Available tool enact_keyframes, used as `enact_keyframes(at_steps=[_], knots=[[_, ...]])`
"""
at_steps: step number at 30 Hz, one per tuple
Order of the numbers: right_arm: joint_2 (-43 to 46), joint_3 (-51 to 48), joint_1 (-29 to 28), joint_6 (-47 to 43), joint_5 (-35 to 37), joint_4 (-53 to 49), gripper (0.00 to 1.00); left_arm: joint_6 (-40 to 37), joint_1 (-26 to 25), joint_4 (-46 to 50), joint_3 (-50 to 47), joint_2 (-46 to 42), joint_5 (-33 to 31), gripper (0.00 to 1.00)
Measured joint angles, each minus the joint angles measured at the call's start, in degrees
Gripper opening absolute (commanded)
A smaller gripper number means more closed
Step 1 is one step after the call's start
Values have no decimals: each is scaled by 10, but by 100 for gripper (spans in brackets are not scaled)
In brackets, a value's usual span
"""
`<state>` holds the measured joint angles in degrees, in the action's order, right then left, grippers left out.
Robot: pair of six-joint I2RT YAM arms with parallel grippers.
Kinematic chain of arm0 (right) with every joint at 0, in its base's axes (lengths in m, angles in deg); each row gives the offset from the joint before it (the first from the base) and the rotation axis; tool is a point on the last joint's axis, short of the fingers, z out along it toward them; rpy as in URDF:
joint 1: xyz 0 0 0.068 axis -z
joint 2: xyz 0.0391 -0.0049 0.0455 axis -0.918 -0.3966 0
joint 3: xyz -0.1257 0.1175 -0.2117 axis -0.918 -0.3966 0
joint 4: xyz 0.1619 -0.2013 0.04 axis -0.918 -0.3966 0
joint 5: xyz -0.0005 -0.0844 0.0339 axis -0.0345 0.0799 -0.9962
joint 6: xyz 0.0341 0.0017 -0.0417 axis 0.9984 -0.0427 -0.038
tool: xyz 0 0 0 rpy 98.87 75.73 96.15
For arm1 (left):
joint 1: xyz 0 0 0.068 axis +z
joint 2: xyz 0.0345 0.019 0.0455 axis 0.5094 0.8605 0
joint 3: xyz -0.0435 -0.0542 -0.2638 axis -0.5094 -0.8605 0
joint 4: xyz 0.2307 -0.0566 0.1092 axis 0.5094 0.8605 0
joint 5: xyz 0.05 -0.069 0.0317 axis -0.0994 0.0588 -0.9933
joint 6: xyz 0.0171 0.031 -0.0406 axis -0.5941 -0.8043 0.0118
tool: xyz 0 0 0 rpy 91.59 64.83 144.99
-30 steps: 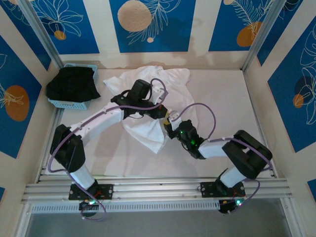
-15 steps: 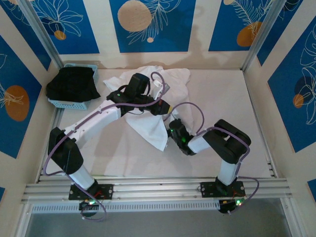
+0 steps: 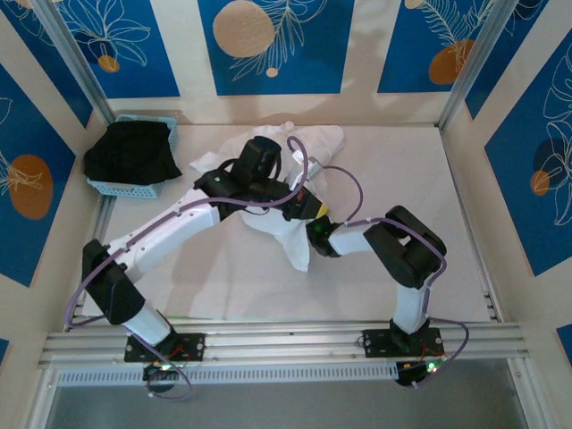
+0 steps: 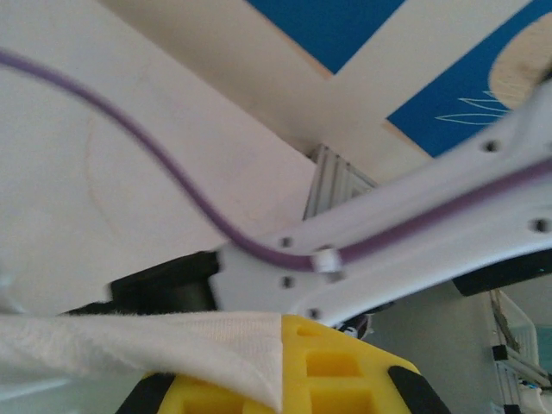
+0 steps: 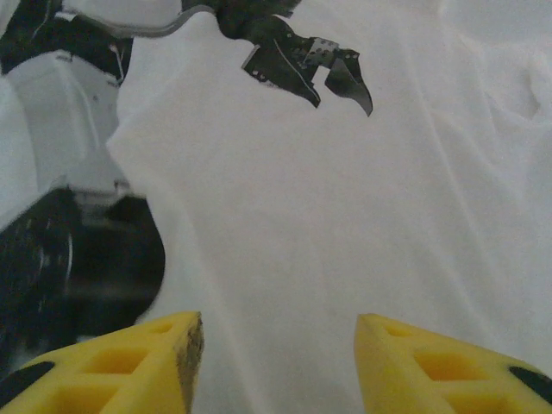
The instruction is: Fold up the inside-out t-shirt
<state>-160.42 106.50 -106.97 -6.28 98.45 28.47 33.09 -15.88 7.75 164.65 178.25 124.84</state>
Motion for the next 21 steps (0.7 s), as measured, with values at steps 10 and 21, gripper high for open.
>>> enact_keyframes(at_steps=[10,21], knots=[[-19,83,2,73,0,-148,73,0,-29,15,75,-4,13,0],[-108,247,16,148,-5,-329,84,14,-30,30,222,34,27,0]])
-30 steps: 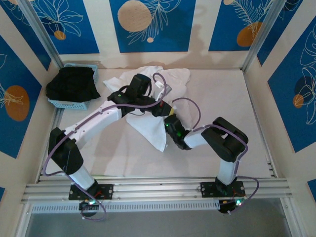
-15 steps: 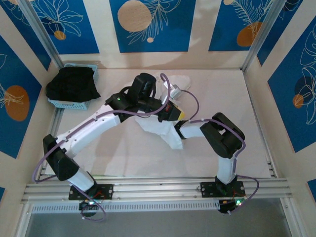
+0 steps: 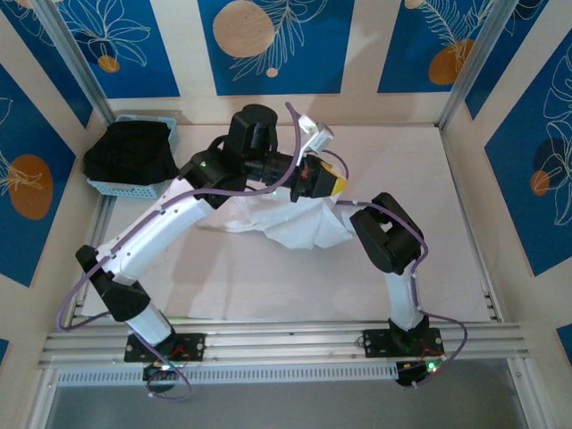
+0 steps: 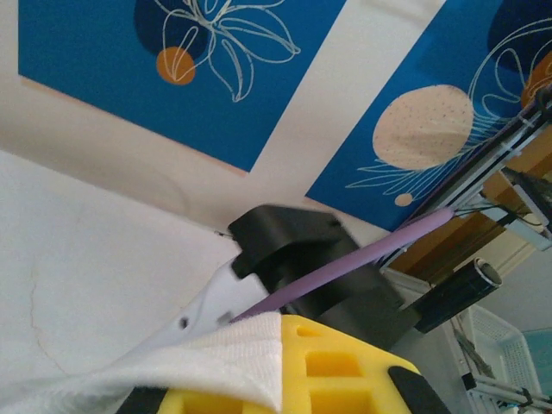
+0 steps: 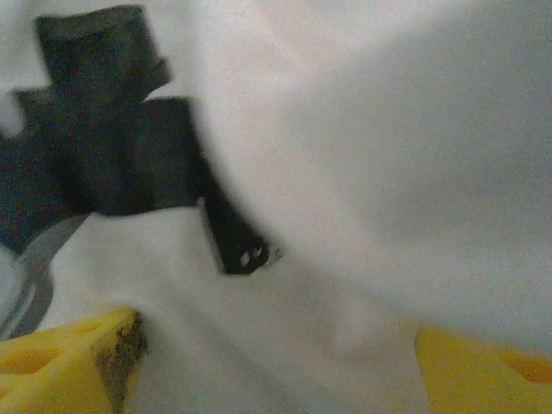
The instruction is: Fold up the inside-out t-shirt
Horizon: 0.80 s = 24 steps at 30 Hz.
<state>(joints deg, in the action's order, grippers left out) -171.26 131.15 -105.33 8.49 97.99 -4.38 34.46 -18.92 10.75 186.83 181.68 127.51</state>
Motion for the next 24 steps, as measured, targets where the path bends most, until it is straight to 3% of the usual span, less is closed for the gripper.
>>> enact_keyframes(at_steps=[7,10,11,13,17,18,24], knots=[[-39,85,23,17,-32,-86,85,-11,0,54,102,29,3,0],[-52,112,30,18,-46,-108,80,-19,4,75,124,30,-8,0],[-53,115,31,18,-50,-111,73,-21,7,78,126,30,-13,0],[-53,115,34,15,-61,-114,45,-23,21,79,120,27,-28,0],[-36,90,40,2,-83,-99,5,-18,62,58,45,-9,-66,0],[-24,73,44,-3,-93,-94,0,-12,76,52,20,-21,-76,0],[90,-49,67,-31,-160,-72,0,18,186,9,-144,-77,-162,0]])
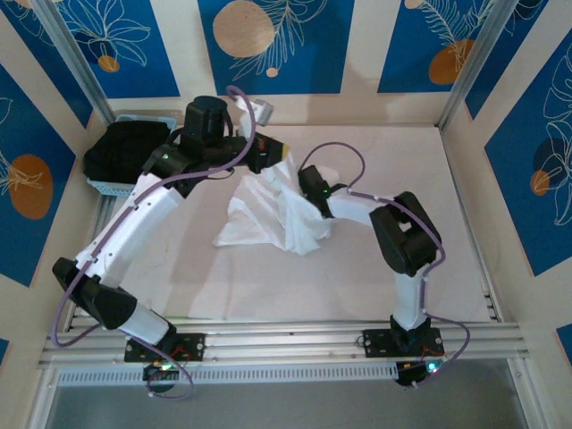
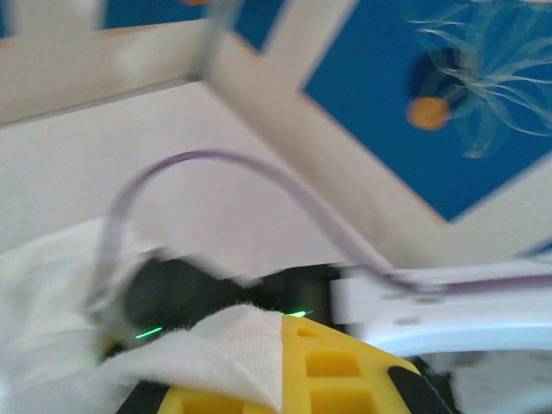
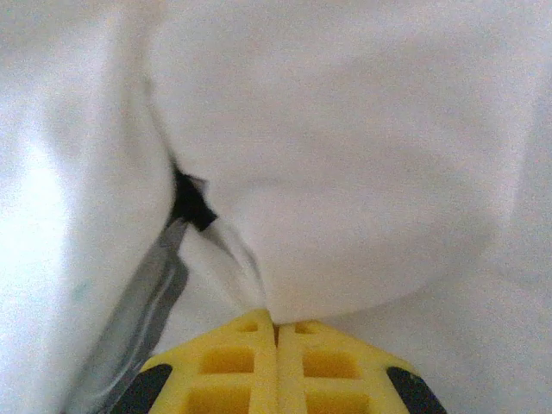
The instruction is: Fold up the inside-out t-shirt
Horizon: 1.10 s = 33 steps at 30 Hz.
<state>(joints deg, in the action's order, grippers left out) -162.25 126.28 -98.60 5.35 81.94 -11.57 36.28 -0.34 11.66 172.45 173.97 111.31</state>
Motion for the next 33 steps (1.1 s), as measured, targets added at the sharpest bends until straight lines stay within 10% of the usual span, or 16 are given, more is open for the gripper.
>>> enact_keyframes(at_steps=[11,25,33], knots=[[196,-124,41,-21,-148,79,0,64,163,-79,-219,-44,-95,0],[186,-27,59,60,-309,167,0,49,122,-205,-355,-43,-43,0],[187,5,88,111,-405,207,0,50,123,-211,-365,-14,-140,0]])
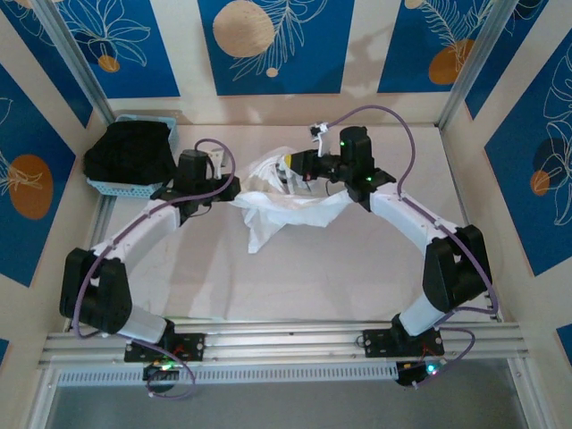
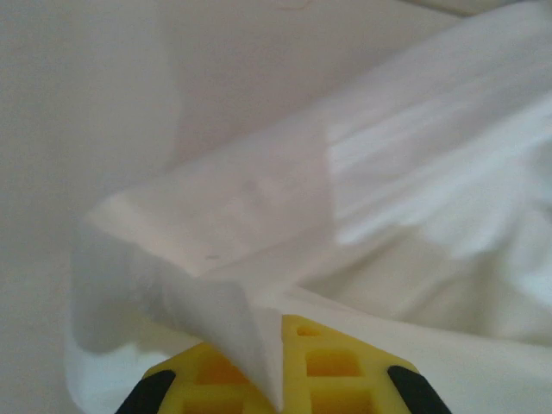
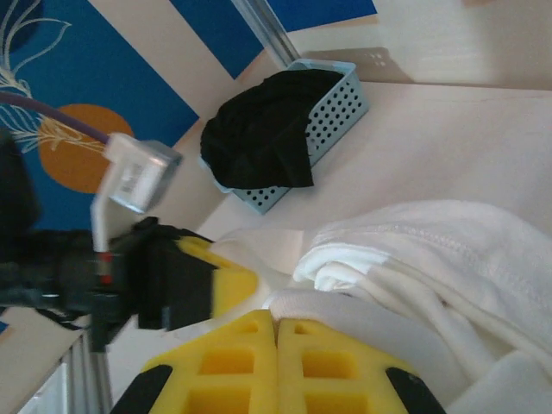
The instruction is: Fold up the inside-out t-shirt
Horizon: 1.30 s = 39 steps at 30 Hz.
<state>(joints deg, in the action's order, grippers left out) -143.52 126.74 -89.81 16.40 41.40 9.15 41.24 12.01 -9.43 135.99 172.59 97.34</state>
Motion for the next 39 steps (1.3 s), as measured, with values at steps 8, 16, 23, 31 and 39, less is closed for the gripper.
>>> enact_keyframes(at_steps=[8,16,23,31,39], knots=[[49,-43,45,-12,-78,11,0,19,49,-14,-84,66,-88,16],[48,-67,48,-52,-115,13,0,10,30,-33,-133,20,-50,60],[36,-67,48,-71,-123,10,0,13,-47,-95,-100,-23,34,67],[35,-67,44,-81,-132,8,0,14,-76,-107,56,106,69,64],[35,-67,46,-85,-141,9,0,24,-75,-104,147,230,97,0]])
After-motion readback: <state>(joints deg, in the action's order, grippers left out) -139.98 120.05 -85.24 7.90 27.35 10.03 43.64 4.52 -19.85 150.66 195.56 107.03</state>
